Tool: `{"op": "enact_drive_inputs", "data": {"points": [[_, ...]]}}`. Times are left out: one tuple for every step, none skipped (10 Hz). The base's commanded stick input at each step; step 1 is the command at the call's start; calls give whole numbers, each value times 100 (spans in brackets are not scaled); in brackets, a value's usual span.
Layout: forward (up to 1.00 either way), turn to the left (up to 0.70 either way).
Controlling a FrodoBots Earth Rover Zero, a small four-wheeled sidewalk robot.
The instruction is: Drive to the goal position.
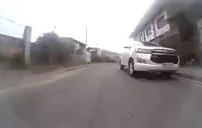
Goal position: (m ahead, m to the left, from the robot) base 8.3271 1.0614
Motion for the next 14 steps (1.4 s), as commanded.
{"op": "enact_drive_inputs", "data": {"points": [[100, 0], [100, 0], [100, 0], [100, 0], [100, 0], [100, 0], [100, 0], [100, -27], [100, -39], [100, -40], [100, -40], [100, -40], [100, -40], [100, -24]]}}
